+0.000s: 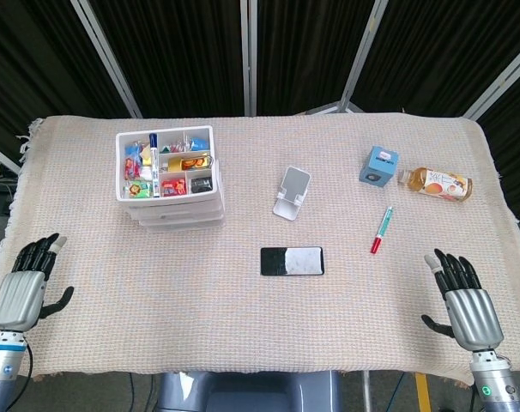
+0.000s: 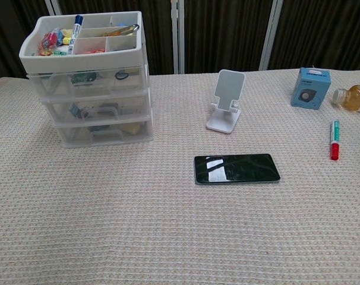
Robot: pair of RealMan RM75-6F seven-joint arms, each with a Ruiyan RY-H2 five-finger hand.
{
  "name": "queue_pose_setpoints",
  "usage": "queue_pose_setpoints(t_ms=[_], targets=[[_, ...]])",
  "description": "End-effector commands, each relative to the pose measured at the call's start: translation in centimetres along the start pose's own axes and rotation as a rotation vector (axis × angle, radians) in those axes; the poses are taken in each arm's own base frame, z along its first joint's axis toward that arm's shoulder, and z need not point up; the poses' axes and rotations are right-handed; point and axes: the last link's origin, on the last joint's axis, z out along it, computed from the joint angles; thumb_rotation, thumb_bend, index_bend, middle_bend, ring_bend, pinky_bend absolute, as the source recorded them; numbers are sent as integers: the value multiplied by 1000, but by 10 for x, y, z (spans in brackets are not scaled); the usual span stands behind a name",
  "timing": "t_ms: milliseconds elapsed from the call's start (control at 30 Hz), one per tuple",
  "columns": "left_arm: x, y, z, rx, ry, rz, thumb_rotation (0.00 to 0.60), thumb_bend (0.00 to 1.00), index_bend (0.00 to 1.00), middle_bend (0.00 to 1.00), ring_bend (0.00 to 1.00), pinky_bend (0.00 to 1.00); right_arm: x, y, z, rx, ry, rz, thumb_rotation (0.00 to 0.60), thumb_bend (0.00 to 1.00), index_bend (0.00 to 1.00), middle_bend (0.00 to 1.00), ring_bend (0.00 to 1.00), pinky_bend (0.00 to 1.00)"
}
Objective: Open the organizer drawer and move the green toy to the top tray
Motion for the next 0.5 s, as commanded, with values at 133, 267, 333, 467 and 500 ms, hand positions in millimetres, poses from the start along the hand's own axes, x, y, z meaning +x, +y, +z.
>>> queue_pose_setpoints(t_ms=[133, 267, 333, 467, 500], targets=[[-2, 23, 16, -76, -58, -313, 600, 775, 1, 537, 545, 507, 1, 0, -2, 1, -3, 6, 600, 19, 0, 0, 0, 0], [-5, 43, 23, -127, -105, -471, 600, 866, 4, 642, 646, 569, 2, 1, -3, -1, -5, 16, 600, 19, 0, 0, 0, 0], [-8, 52, 27, -140, -140, -532, 600, 911, 3, 654, 660, 580, 2, 0, -3, -1, -6, 18, 600, 19, 0, 0, 0, 0], [-16, 74, 34, -141, -260, -709, 600, 932, 0, 655, 665, 588, 2, 0, -2, 1, -8, 23, 600, 19, 0, 0, 0, 0], [-18, 77, 35, -139, -277, -730, 600, 932, 0, 655, 665, 588, 2, -1, -2, 1, -8, 23, 600, 19, 0, 0, 0, 0]])
